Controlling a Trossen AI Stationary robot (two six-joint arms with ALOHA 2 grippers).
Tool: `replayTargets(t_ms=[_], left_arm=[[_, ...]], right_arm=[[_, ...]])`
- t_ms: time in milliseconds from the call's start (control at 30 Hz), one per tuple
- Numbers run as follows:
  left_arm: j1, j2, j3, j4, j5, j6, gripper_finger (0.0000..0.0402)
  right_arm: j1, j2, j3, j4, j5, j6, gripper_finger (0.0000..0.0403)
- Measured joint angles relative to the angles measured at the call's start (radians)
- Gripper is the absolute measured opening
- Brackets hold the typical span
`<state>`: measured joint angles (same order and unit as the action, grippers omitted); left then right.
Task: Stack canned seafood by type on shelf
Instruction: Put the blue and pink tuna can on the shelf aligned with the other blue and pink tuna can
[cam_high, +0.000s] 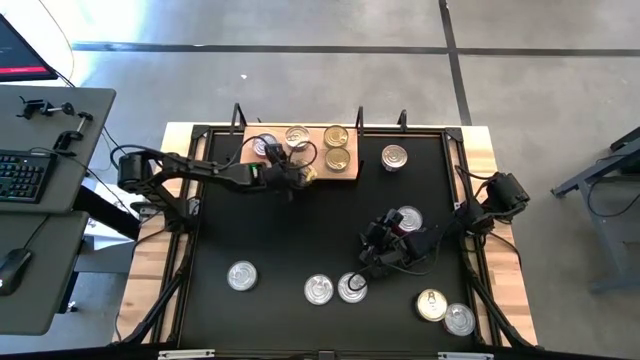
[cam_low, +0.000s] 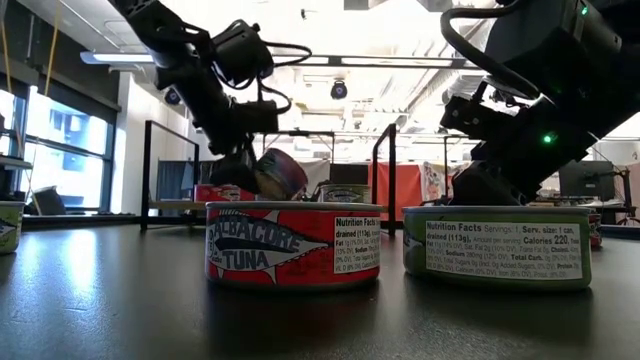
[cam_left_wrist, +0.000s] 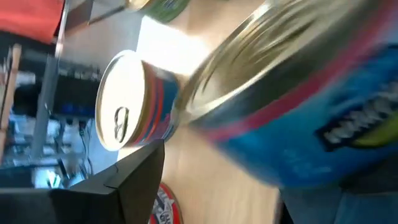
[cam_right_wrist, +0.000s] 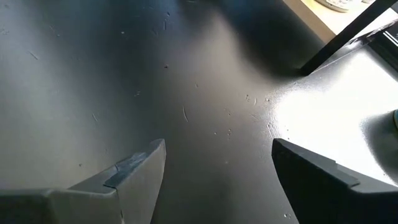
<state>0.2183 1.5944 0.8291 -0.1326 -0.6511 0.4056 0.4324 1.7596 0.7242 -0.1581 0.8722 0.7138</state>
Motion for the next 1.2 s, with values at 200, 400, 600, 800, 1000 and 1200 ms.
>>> replayTargets(t_ms=[200,400,600,800,1000,1200], left_arm=[[0.040,0.000,0.000,0.001,-0.004,-0.090,0.0280],[0.075,0.000,0.000,-0.004,-0.005,-0.191,0.0280],[0.057,-0.031,0.000,-0.015,-0.008,-0.208,0.0280],[-0.066,-0.116,0.001,-0.070,0.010,-0.230,0.0280],[-0.201,-0.138,0.001,-0.036,0.211,-0.217,0.0280],[-0.181,-0.071,0.002,0.038,0.305,-0.323,0.0280]], right_arm=[[0.000,0.000,0.000,0.001,0.000,0.000,0.0286],[0.000,0.000,0.000,0.002,0.000,0.000,0.0286],[0.000,0.000,0.000,0.004,0.000,0.000,0.0286],[0.000,0.000,0.000,0.013,0.000,0.000,0.0286],[0.000,0.000,0.000,0.036,0.000,-0.016,0.0286],[0.000,0.000,0.000,0.092,0.000,-0.069,0.0286]])
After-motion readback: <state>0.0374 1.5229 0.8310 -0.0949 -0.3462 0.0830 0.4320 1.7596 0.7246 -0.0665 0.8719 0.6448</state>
